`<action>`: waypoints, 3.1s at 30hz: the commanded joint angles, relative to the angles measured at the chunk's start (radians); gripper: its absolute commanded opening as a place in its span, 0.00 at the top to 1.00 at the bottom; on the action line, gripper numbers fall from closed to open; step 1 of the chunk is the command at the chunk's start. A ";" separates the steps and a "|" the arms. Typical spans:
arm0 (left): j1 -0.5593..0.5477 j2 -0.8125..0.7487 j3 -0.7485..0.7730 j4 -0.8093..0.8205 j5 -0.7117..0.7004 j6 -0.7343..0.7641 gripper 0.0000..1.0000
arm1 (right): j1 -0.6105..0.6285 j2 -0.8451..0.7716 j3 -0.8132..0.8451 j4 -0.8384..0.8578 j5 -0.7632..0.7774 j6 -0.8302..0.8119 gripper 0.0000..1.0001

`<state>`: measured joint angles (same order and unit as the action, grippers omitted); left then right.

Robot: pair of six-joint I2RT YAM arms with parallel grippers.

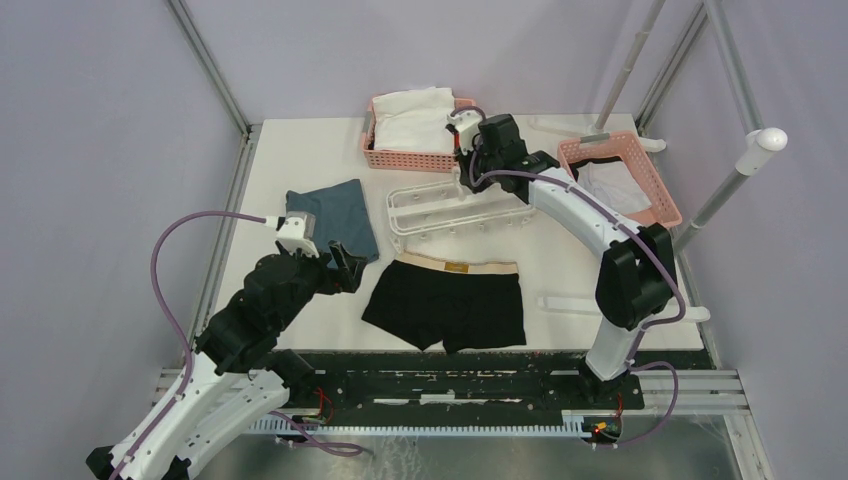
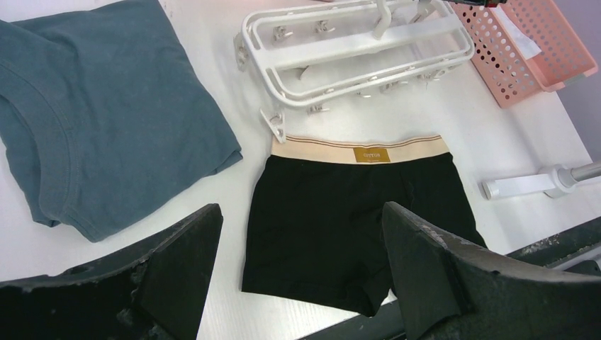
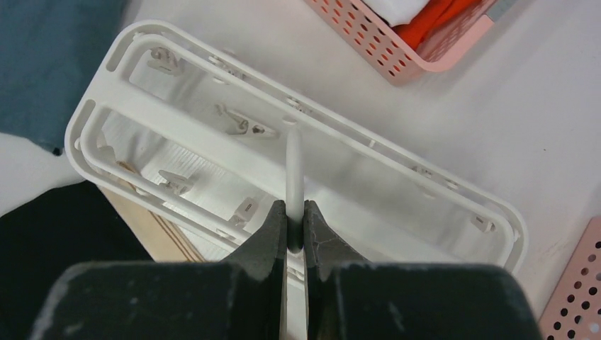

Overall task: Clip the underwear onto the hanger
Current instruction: Adjust the hanger at the center of the board.

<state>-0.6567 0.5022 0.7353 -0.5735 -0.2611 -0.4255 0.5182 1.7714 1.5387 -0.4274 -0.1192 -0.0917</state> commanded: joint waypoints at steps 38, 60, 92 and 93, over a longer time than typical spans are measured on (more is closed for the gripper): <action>0.003 0.198 -0.032 0.197 0.036 -0.048 0.12 | -0.070 -0.379 -0.313 0.197 -0.017 0.201 0.39; 0.003 0.295 -0.018 0.240 0.050 -0.025 0.12 | -0.132 0.236 0.212 0.054 -0.075 0.171 0.47; 0.003 0.202 -0.022 0.171 0.045 -0.046 0.12 | -0.129 -0.059 0.171 0.004 -0.115 0.110 1.00; 0.004 0.197 -0.021 0.168 0.044 -0.047 0.12 | -0.128 -0.080 0.184 -0.001 -0.114 0.109 1.00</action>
<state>-0.6567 0.7200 0.6968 -0.4061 -0.2081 -0.4477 0.3859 1.8721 1.6539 -0.4965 -0.2268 0.0208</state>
